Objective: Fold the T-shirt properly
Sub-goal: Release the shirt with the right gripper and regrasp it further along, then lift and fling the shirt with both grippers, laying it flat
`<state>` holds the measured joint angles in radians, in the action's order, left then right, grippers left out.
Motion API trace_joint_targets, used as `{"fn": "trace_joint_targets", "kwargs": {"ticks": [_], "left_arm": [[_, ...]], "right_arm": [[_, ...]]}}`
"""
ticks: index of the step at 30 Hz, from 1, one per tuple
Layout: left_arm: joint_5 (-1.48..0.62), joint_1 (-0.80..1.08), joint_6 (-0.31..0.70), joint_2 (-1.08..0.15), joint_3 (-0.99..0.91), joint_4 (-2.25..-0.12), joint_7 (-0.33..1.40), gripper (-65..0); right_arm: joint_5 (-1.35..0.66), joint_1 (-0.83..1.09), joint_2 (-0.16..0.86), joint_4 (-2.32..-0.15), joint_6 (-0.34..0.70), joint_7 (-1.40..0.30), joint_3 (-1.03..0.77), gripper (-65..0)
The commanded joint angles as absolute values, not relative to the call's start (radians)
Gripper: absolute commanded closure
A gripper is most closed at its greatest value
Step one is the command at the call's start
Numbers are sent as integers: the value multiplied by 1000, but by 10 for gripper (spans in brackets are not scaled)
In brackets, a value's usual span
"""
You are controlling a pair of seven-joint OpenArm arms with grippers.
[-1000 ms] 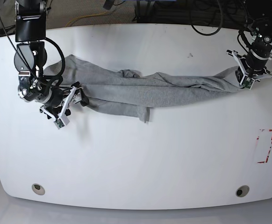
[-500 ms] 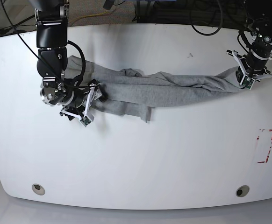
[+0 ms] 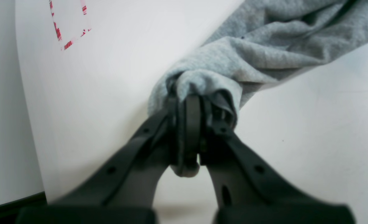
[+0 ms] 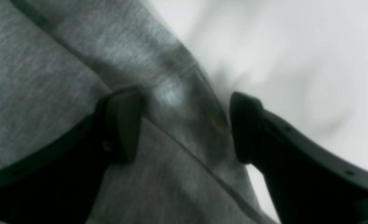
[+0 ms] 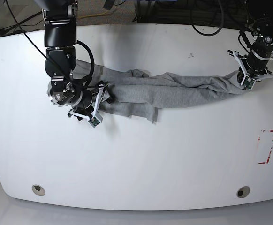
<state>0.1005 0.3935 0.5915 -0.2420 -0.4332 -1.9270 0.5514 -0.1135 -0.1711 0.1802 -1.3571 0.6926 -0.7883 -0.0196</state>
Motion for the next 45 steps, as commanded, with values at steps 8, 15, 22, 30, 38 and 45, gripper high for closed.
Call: {"fn": "trace_joint_targets", "kwargs": {"ticks": [8, 15, 22, 30, 38, 45], "left_arm": [[91, 390, 582, -255, -438, -1940, 532, 0], [91, 390, 582, -255, -437, -1940, 533, 0], [91, 390, 582, -255, -437, -1940, 533, 0], [91, 390, 582, -255, -437, -1940, 533, 0], [91, 389, 582, -255, -437, -1940, 533, 0], [93, 386, 582, -255, -437, -1940, 533, 0]], "right_arm": [[-173, -228, 188, -1376, 698, -788, -56, -445], [-240, -274, 171, -1310, 698, -823, -122, -445], [-325, -283, 179, -1228, 698, -823, -139, -445], [-337, -274, 176, -1227, 698, -820, -56, -439], [-337, -262, 176, -1230, 698, -820, 16, -436], [-314, -262, 179, -1227, 698, -765, 22, -179]]}}
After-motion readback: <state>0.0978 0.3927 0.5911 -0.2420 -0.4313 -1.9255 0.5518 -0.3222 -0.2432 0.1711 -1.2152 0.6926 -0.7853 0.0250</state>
